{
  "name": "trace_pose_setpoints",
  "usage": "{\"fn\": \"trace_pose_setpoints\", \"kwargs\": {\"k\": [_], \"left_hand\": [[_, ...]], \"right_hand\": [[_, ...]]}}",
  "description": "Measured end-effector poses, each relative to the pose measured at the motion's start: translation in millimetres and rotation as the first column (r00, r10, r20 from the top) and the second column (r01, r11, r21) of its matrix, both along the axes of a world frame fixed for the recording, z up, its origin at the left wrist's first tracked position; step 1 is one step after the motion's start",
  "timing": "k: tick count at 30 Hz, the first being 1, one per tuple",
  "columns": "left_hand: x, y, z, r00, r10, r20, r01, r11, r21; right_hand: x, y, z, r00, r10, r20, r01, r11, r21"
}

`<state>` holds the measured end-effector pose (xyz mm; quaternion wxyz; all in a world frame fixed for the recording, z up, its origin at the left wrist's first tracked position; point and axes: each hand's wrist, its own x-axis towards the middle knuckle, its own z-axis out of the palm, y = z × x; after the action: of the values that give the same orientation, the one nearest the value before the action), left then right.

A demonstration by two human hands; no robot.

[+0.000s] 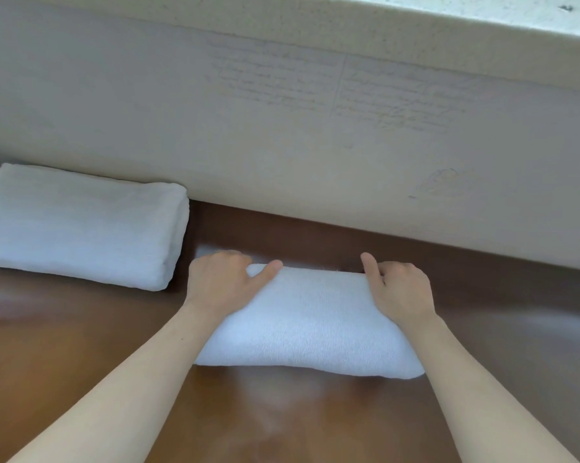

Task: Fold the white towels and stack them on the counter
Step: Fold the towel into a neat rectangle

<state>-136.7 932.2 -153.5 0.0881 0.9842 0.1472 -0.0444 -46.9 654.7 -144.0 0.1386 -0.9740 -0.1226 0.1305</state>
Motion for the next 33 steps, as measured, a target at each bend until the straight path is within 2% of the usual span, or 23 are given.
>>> {"fn": "trace_pose_setpoints", "kwargs": {"k": [2, 5, 7, 9, 11, 13, 15, 17, 18, 20, 23, 25, 28, 33], "left_hand": [[-0.8, -0.2, -3.3, 0.993, -0.061, 0.1, 0.059, 0.998, 0.024], [0.6, -2.6, 4.0, 0.989, -0.119, 0.084, 0.113, 0.991, 0.077], [0.5, -14.5, 19.8, 0.993, -0.094, 0.068, 0.087, 0.991, 0.104], [-8.2, -38.7, 37.4, 0.992, -0.064, 0.109, 0.06, 0.997, 0.037], [-25.8, -68.9, 44.9, 0.993, -0.119, 0.021, 0.12, 0.988, -0.094], [-43.7, -89.3, 37.5, 0.971, -0.218, -0.096, 0.208, 0.973, -0.105], [-49.1, -94.4, 28.3, 0.957, -0.25, -0.145, 0.24, 0.967, -0.083], [-44.5, -92.7, 22.6, 0.957, -0.245, -0.153, 0.236, 0.969, -0.075], [-41.4, -91.8, 22.9, 0.958, -0.243, -0.156, 0.233, 0.969, -0.081], [-38.8, -90.4, 22.6, 0.954, -0.254, -0.157, 0.245, 0.967, -0.076], [-37.6, -87.5, 23.2, 0.945, -0.283, -0.166, 0.276, 0.959, -0.066], [-36.0, -83.7, 22.8, 0.945, -0.278, -0.174, 0.271, 0.96, -0.066], [-37.8, -65.9, 22.2, 0.967, -0.188, -0.173, 0.175, 0.981, -0.085], [-50.1, -21.6, 17.3, 0.985, -0.055, -0.165, 0.041, 0.995, -0.086]], "right_hand": [[0.9, -0.2, -3.1, 1.0, -0.002, 0.003, 0.002, 1.0, -0.025], [-1.7, 0.0, -5.0, 0.999, 0.016, 0.04, -0.015, 1.0, -0.016], [-1.1, 0.0, -6.3, 0.998, 0.023, 0.065, -0.022, 1.0, -0.023], [0.8, 0.9, -4.7, 0.997, -0.003, 0.08, 0.005, 1.0, -0.02], [0.7, 3.9, -1.7, 0.997, -0.009, 0.081, 0.013, 0.999, -0.046], [-1.0, 8.4, 1.6, 0.996, -0.002, 0.093, 0.012, 0.994, -0.111], [-9.1, 13.7, 7.8, 0.982, 0.01, 0.189, 0.014, 0.992, -0.125], [-27.7, 21.4, 20.8, 0.94, 0.001, 0.34, 0.001, 1.0, -0.006], [-41.5, 25.8, 27.8, 0.932, 0.007, 0.363, -0.033, 0.997, 0.066], [-73.1, 32.9, 37.7, 0.954, 0.132, 0.27, -0.167, 0.98, 0.109], [-99.9, 29.7, 28.4, 0.95, 0.302, 0.074, -0.298, 0.953, -0.062], [-97.6, 23.2, 18.5, 0.96, 0.279, 0.036, -0.274, 0.955, -0.112], [-89.6, 12.6, 15.1, 0.969, 0.245, 0.032, -0.238, 0.96, -0.15], [-87.4, -2.9, 14.0, 0.975, 0.222, 0.033, -0.218, 0.972, -0.087]]}}
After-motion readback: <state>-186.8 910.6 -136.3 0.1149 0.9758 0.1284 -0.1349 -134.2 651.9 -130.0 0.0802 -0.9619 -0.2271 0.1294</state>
